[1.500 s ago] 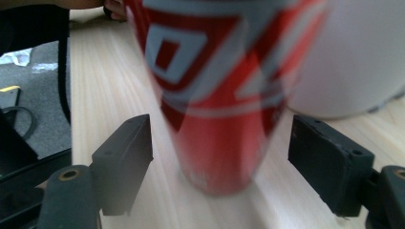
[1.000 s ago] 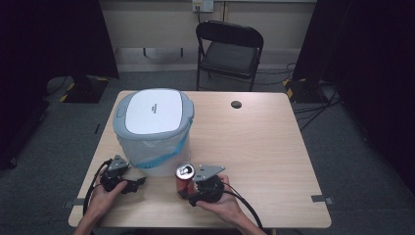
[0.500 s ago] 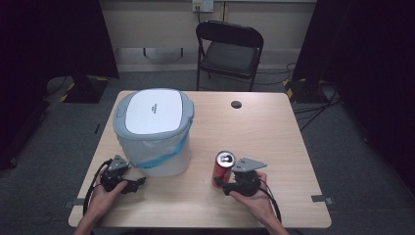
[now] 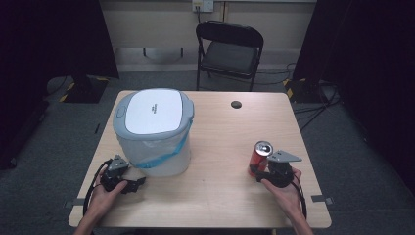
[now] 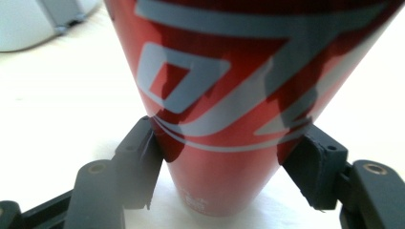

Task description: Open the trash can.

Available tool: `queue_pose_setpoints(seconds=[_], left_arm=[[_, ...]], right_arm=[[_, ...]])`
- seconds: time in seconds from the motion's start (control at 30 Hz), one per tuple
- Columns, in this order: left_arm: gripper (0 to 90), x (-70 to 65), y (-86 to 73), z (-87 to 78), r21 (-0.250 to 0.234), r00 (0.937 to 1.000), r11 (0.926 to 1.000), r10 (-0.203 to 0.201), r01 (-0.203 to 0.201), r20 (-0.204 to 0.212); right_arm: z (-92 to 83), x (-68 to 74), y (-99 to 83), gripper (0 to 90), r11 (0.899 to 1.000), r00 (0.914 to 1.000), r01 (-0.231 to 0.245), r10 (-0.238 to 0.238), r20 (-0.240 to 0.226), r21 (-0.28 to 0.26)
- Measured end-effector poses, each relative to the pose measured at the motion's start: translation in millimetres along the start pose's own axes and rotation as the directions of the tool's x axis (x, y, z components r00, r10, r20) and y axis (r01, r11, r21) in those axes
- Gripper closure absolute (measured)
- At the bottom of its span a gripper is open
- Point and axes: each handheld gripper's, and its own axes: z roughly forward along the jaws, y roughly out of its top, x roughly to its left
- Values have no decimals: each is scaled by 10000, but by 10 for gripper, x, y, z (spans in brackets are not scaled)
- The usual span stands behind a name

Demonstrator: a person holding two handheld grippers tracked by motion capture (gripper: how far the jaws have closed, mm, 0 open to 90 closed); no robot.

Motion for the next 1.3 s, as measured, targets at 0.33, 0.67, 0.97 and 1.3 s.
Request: queue_pose_setpoints(seconds=[0.33, 0.67, 0.97, 1.3], left_arm=[[87, 0, 0, 0, 2, 10000, 10000, 3, -3, -1], [87, 2, 1, -1, 6, 10000, 10000, 36, -36, -31], [113, 9, -5, -11, -44, 10000, 10000, -19, 19, -71], [171, 31, -1, -42, -29, 9998, 9998, -197, 197, 12]], right_arm=[[41, -223, -45, 336, 9985, 9963, -541, 534, 672, 74], [5, -239, -113, 211, 9958, 9938, -890, 874, 687, 198], [-195, -137, -269, 218, 9929, 9911, -1115, 1082, 770, 404], [-421, 252, -220, 365, 9993, 9992, -375, 376, -109, 70]])
